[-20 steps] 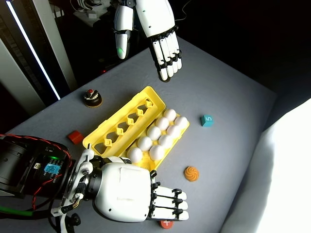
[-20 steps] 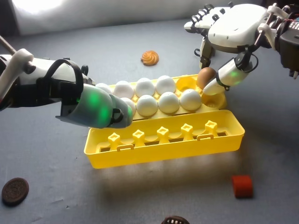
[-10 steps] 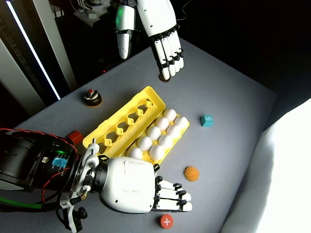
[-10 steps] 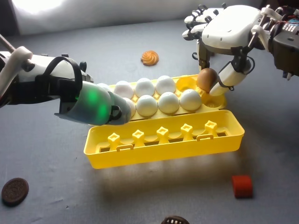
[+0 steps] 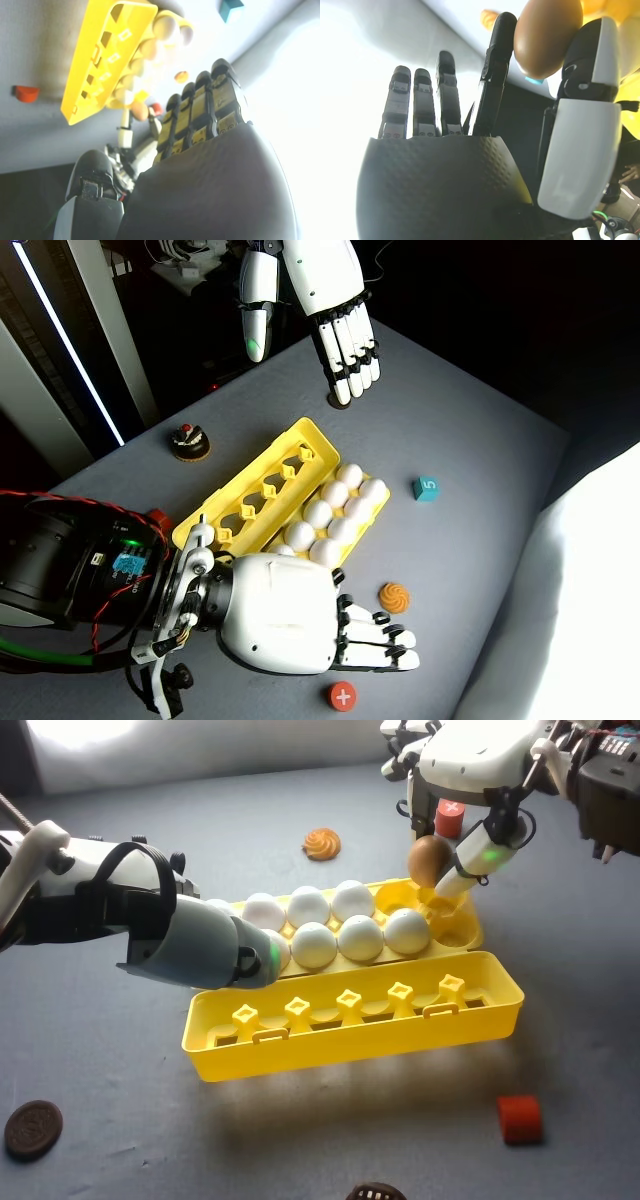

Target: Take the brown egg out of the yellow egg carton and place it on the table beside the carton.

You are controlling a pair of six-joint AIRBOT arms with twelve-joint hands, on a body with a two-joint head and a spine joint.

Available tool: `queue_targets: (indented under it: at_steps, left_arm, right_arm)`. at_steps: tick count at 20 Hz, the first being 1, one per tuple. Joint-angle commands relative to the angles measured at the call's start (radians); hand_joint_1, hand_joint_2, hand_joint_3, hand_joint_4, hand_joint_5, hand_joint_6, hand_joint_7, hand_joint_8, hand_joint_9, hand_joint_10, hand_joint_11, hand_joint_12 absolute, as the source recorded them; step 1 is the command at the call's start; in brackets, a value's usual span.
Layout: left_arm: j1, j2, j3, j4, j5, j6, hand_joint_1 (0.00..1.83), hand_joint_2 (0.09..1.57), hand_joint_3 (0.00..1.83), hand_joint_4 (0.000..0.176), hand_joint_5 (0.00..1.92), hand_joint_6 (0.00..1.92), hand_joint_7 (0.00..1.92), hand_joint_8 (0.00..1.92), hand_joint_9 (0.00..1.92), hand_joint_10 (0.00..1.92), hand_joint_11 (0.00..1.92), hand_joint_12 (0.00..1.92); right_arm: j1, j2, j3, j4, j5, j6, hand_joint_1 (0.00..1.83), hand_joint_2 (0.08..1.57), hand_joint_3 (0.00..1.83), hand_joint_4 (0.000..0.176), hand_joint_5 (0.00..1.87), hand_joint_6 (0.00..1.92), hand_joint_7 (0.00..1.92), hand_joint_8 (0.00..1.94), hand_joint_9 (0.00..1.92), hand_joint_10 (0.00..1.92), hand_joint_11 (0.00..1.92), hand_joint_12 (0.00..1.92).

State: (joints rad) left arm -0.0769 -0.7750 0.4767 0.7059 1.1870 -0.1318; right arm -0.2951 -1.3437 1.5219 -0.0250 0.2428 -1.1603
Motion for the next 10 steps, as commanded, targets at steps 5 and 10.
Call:
queue_targets:
  at_steps: [5, 10]
  left_arm:
    - [-0.007, 0.001, -0.005, 0.062, -0.032, 0.001, 0.0, 1.22, 0.0, 0.0, 0.0, 0.0, 0.0, 0.0, 0.0, 0.0, 0.0, 0.0]
    - [-0.007, 0.001, -0.005, 0.062, -0.032, -0.001, 0.0, 1.23, 0.0, 0.0, 0.0, 0.0, 0.0, 0.0, 0.0, 0.0, 0.0, 0.0]
  right_arm:
    - [-0.024, 0.081, -0.02, -0.006, 0.097, -0.004, 1.12, 0.95, 0.0, 0.176, 1.46, 0.1, 0.33, 0.01, 0.0, 0.0, 0.0, 0.0]
    - [-0.093, 0.134, -0.02, -0.01, 0.089, -0.008, 1.12, 0.95, 0.0, 0.176, 1.46, 0.11, 0.33, 0.01, 0.01, 0.0, 0.0, 0.0]
